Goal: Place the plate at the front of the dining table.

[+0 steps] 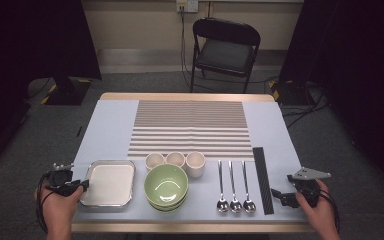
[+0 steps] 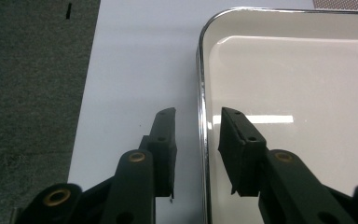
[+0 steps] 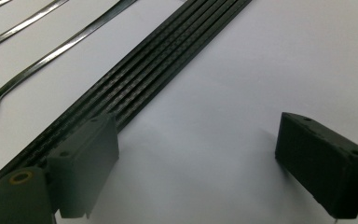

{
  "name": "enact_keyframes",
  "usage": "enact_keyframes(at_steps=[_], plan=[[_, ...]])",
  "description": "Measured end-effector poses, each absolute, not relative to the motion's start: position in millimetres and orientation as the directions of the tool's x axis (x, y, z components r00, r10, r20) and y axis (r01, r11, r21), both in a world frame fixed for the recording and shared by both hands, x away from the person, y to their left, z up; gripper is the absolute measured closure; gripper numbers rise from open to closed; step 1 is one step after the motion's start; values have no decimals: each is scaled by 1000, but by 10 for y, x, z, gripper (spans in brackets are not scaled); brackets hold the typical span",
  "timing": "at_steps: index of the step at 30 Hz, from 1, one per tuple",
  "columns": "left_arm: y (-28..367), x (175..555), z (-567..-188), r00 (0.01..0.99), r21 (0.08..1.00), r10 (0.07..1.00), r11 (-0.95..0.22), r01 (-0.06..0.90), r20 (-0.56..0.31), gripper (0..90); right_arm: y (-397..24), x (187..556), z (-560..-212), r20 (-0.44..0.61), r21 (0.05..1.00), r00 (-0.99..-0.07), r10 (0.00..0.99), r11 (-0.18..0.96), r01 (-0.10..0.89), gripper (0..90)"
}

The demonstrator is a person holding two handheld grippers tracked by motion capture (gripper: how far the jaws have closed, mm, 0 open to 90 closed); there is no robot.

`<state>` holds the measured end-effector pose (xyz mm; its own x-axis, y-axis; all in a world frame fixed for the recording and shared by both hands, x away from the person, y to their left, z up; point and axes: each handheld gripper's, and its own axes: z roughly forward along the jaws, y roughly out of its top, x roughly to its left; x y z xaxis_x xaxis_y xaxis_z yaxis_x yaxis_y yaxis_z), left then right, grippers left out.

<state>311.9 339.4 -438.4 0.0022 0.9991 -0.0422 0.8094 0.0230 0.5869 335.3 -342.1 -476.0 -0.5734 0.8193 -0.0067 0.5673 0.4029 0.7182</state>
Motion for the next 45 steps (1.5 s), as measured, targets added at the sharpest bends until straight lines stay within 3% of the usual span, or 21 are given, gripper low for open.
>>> enact_keyframes(at_steps=[15, 45], plan=[[3386, 3136, -4370, -3, 561, 996, 55, 826, -93, 830, -3420, 3350, -4759, -7, 717, -572, 820, 403, 569, 123], [3391, 3138, -4253, -86, 546, 988, 141, 826, -125, 880, -3420, 3349, -4760, -7, 718, -572, 820, 403, 568, 123]])
